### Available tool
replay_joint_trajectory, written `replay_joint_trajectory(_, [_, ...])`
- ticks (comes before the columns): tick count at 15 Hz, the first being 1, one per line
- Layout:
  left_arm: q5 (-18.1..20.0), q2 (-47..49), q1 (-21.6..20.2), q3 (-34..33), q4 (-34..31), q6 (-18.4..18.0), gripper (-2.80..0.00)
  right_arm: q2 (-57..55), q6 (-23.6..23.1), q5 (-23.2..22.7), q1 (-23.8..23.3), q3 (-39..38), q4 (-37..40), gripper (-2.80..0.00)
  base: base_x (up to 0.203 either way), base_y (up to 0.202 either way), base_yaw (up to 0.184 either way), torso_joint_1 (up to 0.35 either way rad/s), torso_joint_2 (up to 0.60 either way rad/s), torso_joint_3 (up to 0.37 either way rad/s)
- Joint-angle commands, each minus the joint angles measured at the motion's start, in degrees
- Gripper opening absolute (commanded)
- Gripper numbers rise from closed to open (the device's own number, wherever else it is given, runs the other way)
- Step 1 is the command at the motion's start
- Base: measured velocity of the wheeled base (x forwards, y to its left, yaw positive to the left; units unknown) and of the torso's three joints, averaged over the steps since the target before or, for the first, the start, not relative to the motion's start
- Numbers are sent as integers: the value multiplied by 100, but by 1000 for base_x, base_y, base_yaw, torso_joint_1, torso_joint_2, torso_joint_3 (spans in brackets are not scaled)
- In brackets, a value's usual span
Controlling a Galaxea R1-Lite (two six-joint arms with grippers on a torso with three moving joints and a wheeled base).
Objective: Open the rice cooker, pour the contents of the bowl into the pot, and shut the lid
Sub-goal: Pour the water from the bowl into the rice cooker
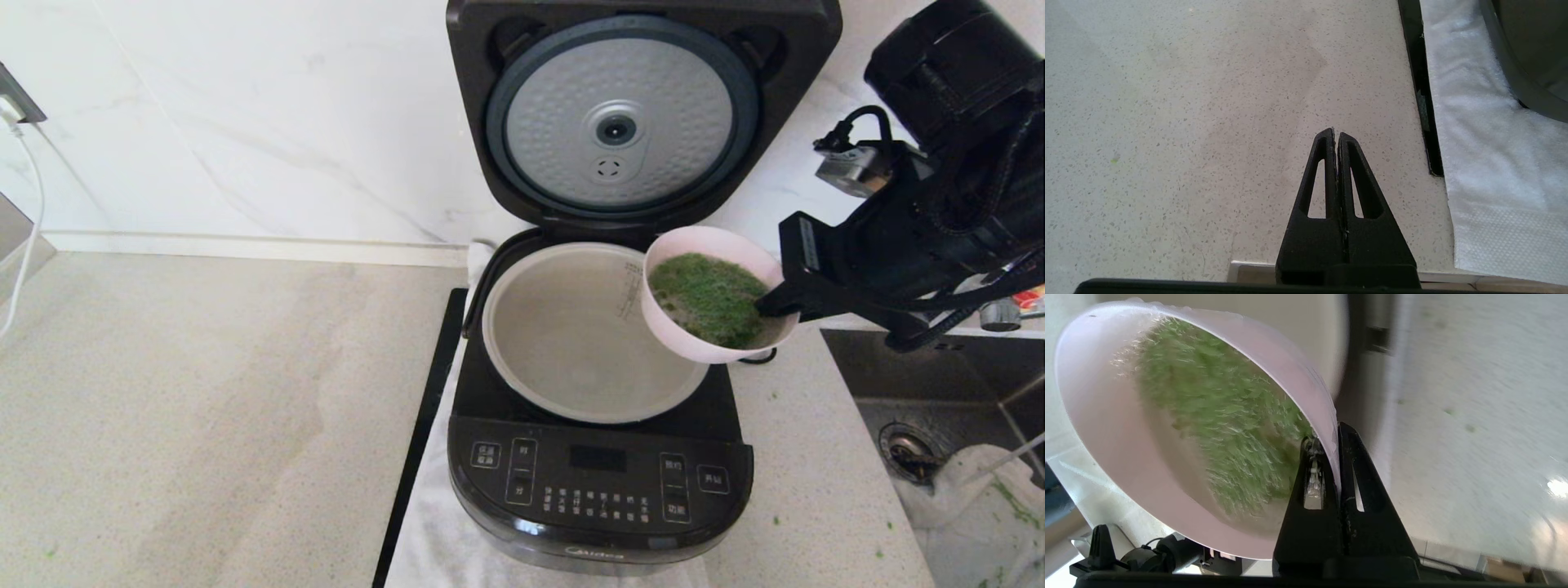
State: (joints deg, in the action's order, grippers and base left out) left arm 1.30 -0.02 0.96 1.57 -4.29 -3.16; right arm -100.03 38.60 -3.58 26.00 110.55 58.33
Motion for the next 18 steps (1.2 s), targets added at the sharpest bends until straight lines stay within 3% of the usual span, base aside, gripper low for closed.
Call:
replay_joint_trajectory(1, [2,-6,0,1,-2,-1,-280,-198,33,39,287,17,-50,-280,0,0,0,0,0,0])
replay_joint_trajectory(12, [2,-6,0,1,-2,-1,-280,-897,218,99,799,51,-873,-280,0,0,0,0,0,0])
replay_joint_trajectory(15, [2,-6,0,1,-2,-1,-280,-1111,216,680,997,46,-1188,-280,0,0,0,0,0,0])
replay_joint_trajectory(18, [2,1,0,1,-2,-1,-280,-1244,241,744,1038,46,-1352,-280,0,0,0,0,0,0])
